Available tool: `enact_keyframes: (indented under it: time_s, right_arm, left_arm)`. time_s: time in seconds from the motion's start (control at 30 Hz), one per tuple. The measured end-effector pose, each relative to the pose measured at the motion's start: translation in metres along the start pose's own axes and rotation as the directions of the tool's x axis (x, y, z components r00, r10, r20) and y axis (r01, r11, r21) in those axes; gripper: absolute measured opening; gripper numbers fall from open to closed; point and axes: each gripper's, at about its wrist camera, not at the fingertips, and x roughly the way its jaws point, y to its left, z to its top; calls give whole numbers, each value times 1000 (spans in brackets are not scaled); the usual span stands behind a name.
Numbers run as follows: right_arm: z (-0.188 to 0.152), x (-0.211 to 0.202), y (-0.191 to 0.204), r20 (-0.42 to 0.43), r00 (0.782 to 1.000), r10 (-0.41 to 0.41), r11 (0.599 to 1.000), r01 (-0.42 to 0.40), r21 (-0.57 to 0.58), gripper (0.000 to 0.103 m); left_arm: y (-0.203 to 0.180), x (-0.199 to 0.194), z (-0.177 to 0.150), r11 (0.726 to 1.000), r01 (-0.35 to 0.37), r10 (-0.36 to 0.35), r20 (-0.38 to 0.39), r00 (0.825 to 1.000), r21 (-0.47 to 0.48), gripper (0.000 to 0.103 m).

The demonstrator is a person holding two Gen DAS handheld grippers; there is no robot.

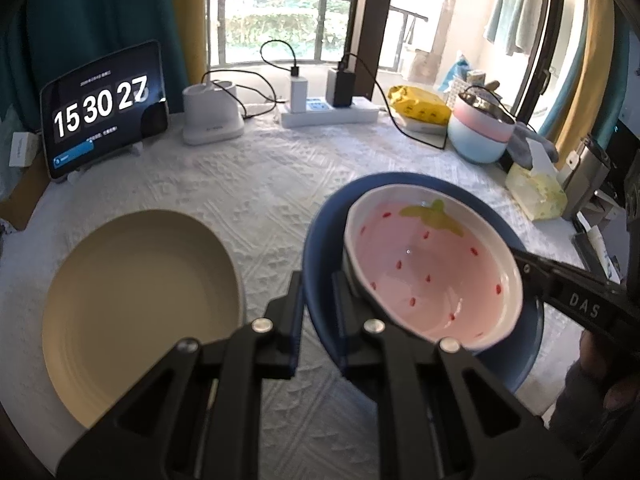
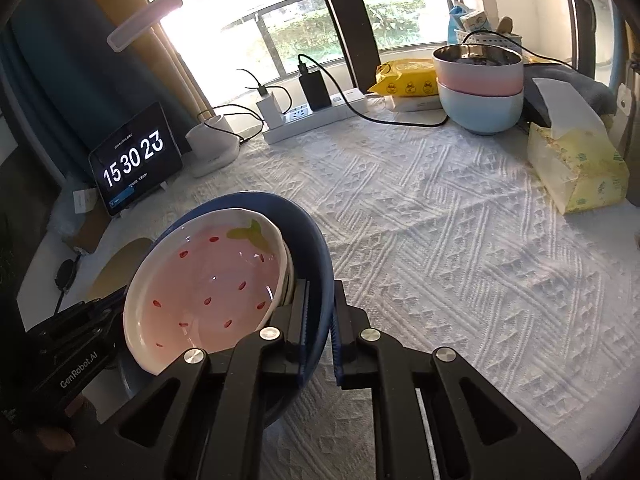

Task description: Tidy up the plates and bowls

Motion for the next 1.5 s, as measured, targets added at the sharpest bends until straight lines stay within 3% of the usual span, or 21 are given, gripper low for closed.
enact_keyframes:
  time_s: [0.6,1.23,1.5]
  right_arm:
    - [16,-39,15,86,996,-34,999,35,-13,11]
    - [24,-27,100,92,995,33,994,-23,-111,11]
    - [22,-7,140,61,997,49,987,-39,-155,11]
  left_arm:
    - [4,-31,16,998,70,-69,75,995,-11,12]
    - [86,-69,9,993,29,-13,138,990,-115,11]
    - [126,-72,0,987,-3,23,121,992,-159,11]
